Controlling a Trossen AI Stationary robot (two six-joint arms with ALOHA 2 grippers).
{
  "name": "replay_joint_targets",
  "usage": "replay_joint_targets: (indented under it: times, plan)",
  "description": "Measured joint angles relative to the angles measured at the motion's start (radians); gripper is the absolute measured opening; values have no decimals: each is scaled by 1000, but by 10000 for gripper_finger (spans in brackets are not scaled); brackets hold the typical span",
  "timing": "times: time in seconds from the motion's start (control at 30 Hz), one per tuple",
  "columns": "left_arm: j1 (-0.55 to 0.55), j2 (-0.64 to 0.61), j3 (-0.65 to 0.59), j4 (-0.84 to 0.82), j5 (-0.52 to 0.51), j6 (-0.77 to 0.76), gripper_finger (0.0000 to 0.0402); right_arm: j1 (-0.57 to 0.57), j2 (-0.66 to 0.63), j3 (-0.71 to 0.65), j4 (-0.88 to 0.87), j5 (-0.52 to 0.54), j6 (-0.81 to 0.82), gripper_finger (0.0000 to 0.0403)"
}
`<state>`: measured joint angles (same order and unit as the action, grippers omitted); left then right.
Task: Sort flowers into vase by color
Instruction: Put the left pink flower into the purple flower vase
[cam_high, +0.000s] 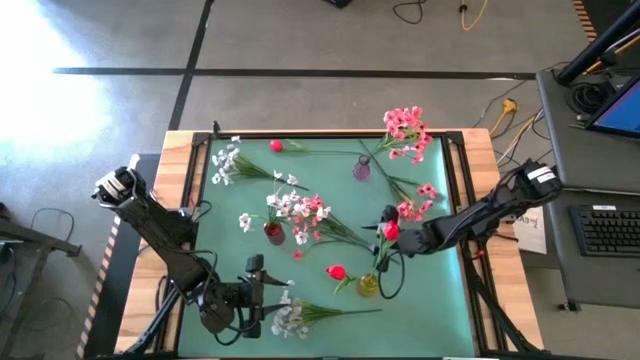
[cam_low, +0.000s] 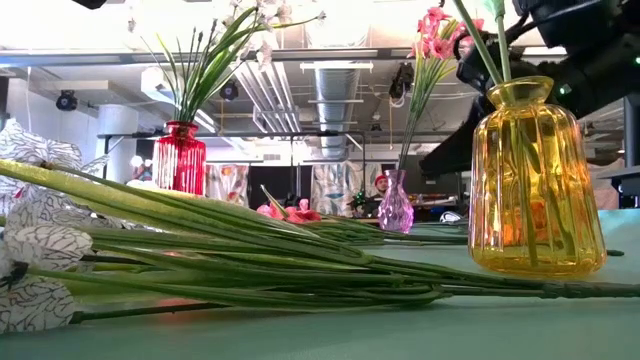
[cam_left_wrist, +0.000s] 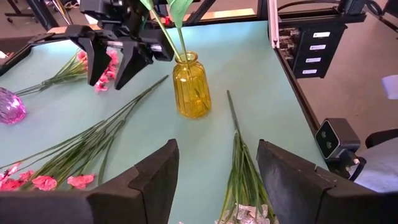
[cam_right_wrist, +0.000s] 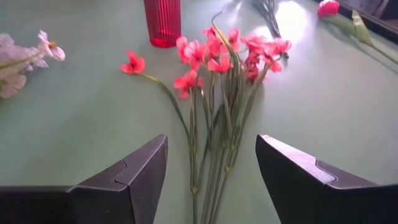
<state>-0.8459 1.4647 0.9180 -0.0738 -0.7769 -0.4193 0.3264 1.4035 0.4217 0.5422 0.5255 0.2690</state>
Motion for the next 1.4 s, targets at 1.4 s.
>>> replay_joint_targets:
  times: [1.4]
  plan:
    - [35,-11,0,29,0,14,204,-59,177,95,-56,-66,-53,309]
